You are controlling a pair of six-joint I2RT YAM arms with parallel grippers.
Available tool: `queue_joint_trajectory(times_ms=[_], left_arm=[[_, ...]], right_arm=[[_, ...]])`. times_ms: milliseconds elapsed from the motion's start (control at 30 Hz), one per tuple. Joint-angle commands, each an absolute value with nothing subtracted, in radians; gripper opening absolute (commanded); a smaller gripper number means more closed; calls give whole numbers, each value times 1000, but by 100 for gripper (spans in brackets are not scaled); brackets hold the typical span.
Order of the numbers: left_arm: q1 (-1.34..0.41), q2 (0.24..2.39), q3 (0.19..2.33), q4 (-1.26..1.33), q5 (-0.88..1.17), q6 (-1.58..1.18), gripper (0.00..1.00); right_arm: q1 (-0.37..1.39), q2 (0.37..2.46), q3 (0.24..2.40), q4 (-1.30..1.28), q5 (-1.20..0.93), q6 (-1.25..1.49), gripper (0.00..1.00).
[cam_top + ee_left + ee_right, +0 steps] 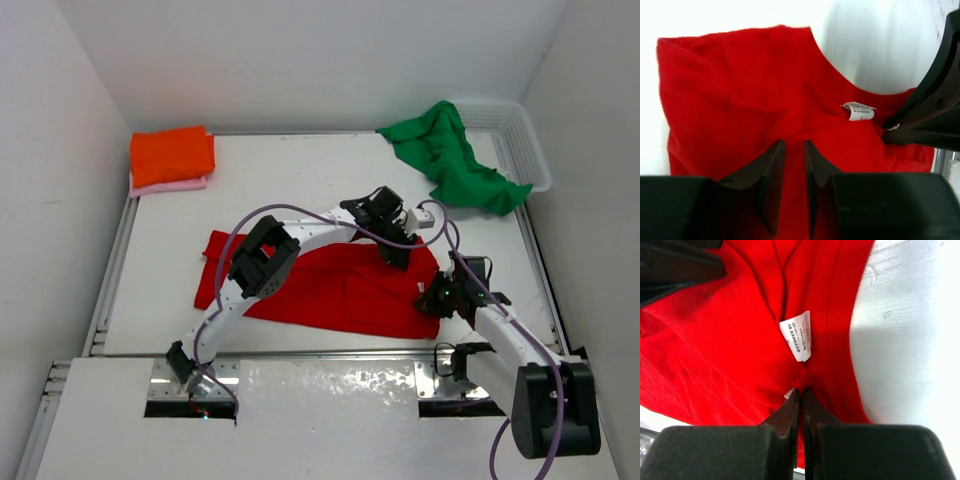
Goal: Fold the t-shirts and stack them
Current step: Fold the other side of the tshirt into a rectangle
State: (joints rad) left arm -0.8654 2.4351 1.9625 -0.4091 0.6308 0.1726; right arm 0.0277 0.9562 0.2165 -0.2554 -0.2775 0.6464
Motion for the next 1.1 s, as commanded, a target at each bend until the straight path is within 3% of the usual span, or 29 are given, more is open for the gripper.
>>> queue_joint_trajectory(times_ms=[0, 67, 133, 167, 500, 733, 1067], left_arm=[[-877, 2401, 1973, -440, 621, 225, 20], [-877, 2399, 1976, -452, 597, 245, 23], [-877, 2399, 1976, -454, 571, 261, 35], [-877, 2399, 1977, -453, 545, 261, 36], [-879, 2398, 2026, -498, 465, 281, 37], [-879, 2388, 2097, -555, 405, 288, 43], [-880, 2387, 2013, -545, 453, 267, 39]], right_arm=[[25, 946, 227, -258, -273, 626, 0], [25, 946, 227, -255, -275, 626, 0], [25, 946, 225, -249, -275, 629, 0], [25, 948, 224, -245, -276, 629, 0], [25, 950, 227, -241, -284, 627, 0], [25, 950, 235, -242, -282, 627, 0], [25, 953, 238, -241, -279, 624, 0]])
